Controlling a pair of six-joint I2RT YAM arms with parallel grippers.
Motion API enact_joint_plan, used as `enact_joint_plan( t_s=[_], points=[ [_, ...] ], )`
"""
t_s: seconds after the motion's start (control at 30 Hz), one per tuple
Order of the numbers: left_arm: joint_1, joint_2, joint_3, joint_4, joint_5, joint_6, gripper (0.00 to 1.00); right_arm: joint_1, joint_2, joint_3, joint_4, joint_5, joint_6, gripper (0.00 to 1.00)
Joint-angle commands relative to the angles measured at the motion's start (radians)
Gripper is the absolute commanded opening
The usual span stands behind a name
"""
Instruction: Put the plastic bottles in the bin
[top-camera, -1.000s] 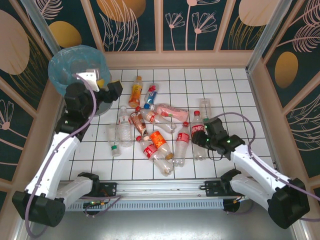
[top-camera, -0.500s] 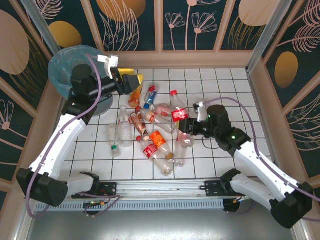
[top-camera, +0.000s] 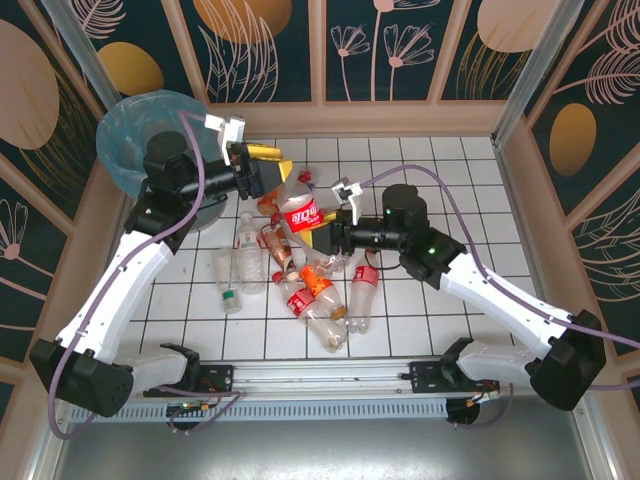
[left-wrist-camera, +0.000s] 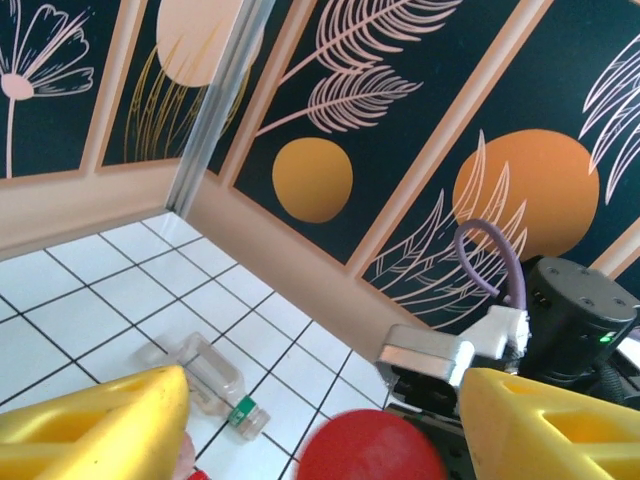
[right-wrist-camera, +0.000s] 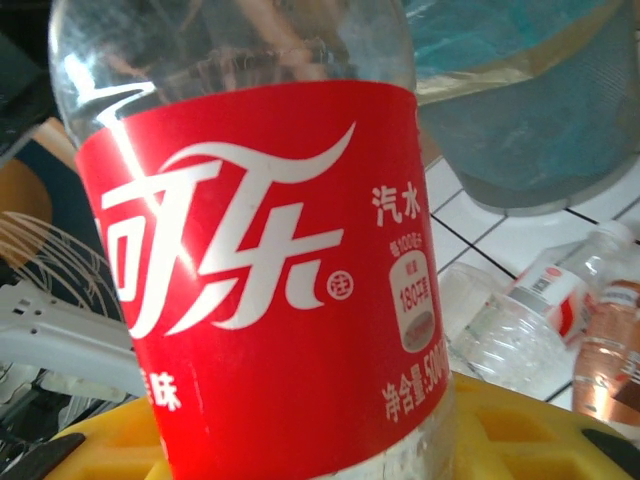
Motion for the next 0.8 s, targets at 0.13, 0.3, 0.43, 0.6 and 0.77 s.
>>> enact_joint_plan(
  t_s=[0.13,0.3,0.43,0.6,0.77],
  points=[
    [-0.002,-0.046,-0.044,0.053,0.031,-0.02,0.5,0.013,-0.002,0.012,0.134,-0.014,-0.005,0.32],
    [-0.002,-0.07,-0.067,0.086,0.021,-0.041,0.21,0.017,0.006,0.009,0.131,-0.001,-0.004,0.33],
    [-0.002,-0.081,-0.058,0.085,-0.019,-0.041,0.09,0.02,0.011,0.009,0.124,0.024,-0.011,0.44],
    [-0.002,-0.094,-0.001,0.022,-0.258,-0.01,0.0,0.023,-0.008,0.046,0.049,0.2,-0.028,0.8],
    [-0.002,-0.059,0.159,-0.074,-0.476,0.024,0.0,0.023,-0.075,0.049,0.003,0.411,-0.04,0.99]
  ],
)
